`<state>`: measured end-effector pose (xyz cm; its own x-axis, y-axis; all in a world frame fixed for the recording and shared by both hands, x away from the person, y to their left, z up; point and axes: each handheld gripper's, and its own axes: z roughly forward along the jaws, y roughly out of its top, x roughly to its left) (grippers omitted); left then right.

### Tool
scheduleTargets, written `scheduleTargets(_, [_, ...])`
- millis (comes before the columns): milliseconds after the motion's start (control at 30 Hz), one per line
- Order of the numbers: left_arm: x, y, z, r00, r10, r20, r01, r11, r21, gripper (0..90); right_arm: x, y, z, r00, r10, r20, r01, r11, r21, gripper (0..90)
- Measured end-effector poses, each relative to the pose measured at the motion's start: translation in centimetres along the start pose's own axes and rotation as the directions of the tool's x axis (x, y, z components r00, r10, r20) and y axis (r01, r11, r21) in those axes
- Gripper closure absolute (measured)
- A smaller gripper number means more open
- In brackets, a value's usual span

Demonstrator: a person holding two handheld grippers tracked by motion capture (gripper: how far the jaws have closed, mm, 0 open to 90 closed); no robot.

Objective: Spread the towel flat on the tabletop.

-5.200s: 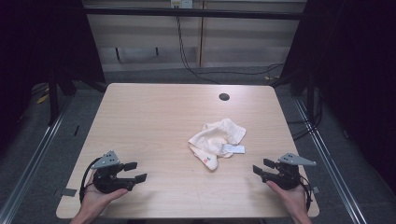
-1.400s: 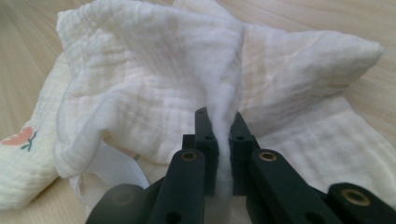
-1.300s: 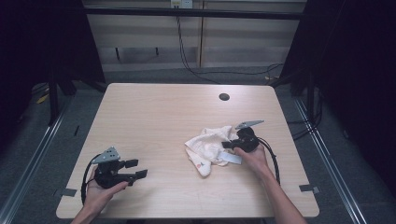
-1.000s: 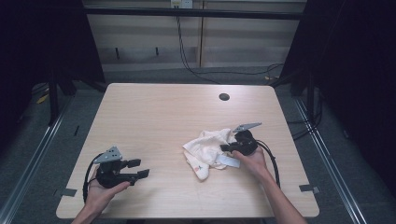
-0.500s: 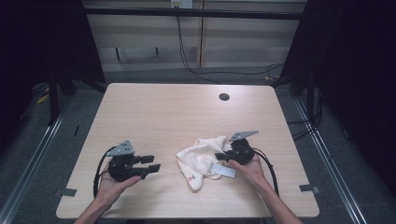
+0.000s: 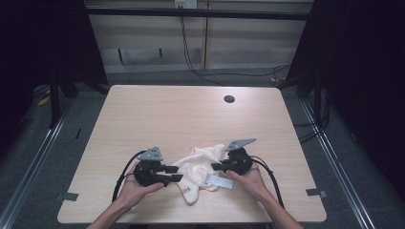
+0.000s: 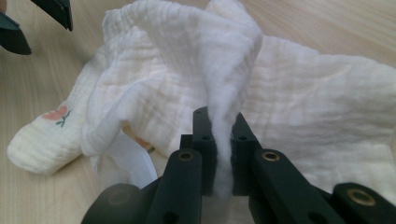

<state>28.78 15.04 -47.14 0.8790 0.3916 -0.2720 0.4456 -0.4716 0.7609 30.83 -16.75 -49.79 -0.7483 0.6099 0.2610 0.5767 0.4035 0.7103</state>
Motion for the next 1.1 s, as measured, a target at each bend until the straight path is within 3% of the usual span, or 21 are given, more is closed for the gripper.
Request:
scheduleTargets(100, [-0.3,-0.6,0.1,0.9998,0.02,0.002,-0.02,0.9995,0.026,65.8,0.7,-0.2,0.4,0.9999,-0.001,-0.016,0.002,1.0,0.004,85.1])
scheduleTargets(233, [-0.5,-0.6,0.0,0.9995,0.032,0.005,-0.032,0.9993,0.022,67.9,1.5,-0.2,1.1,0.9992,-0.029,-0.028,0.03,0.999,0.011,85.2])
scheduleTargets(367, [-0.7,-0.7,0.1,0.9991,0.04,0.014,-0.041,0.9989,0.025,70.1,2.3,0.1,1.9,0.9985,-0.028,-0.047,0.029,1.0,0.009,84.4])
scheduleTargets(533, [-1.7,-1.0,0.3,0.997,0.069,0.036,-0.07,0.997,0.032,70.8,3.6,0.6,2.9,0.9979,-0.017,-0.063,0.019,0.999,0.029,78.9])
scheduleTargets(567, [-2.3,-1.0,0.3,0.9954,0.089,0.035,-0.091,0.9951,0.039,70.8,4.1,0.8,2.9,0.9981,-0.031,-0.053,0.032,0.999,0.018,72.3])
scheduleTargets(600, [-2.3,-1.0,0.3,0.9954,0.089,0.035,-0.091,0.9951,0.039,71.1,4.1,0.8,2.9,0.9981,-0.031,-0.053,0.032,0.999,0.018,72.3])
scheduleTargets(733, [-2.5,-0.8,1.1,0.994,0.099,0.046,-0.101,0.994,0.041,75.7,3.9,1.2,1.4,0.9992,-0.039,-0.009,0.039,0.999,0.004,58.5])
scheduleTargets(800, [-2.5,-0.4,1.7,0.9933,0.107,0.043,-0.11,0.9928,0.048,75.6,3.7,1.3,0.8,0.9993,-0.037,-0.003,0.037,0.999,-0.002,57.9])
scheduleTargets(833, [-2.8,0.2,2.7,0.9891,0.141,0.043,-0.144,0.9869,0.073,75.0,3.2,1.3,-0.8,0.9992,-0.038,0.011,0.038,0.999,-0.023,56.3])
scheduleTargets(900, [-3.1,0.4,3.1,0.9868,0.154,0.05,-0.158,0.9842,0.08,74.7,2.8,1.2,-2.1,0.9986,-0.031,0.043,0.033,0.999,-0.04,55.9])
scheduleTargets(967, [-3.1,0.1,3.2,0.9857,0.168,0.012,-0.169,0.9799,0.107,74.0,2.4,0.5,-3.3,0.9973,-0.018,0.071,0.021,0.999,-0.05,55.2])
scheduleTargets(1000, [-3.1,0.1,3.2,0.9857,0.168,0.012,-0.169,0.9799,0.107,73.8,2.4,0.5,-3.3,0.9973,-0.018,0.071,0.021,0.999,-0.05,55.2])
scheduleTargets(1033, [-2.6,-0.3,3.4,0.9897,0.143,0.013,-0.143,0.9822,0.121,73.8,2.0,-0.4,-3.9,0.9957,0.004,0.093,0.002,0.998,-0.061,54.6])
scheduleTargets(1100, [-2.5,-0.5,3.7,0.9892,0.146,0.014,-0.146,0.9796,0.138,74.6,1.6,-1.0,-4.1,0.9947,0.037,0.095,-0.029,0.995,-0.091,54.4])
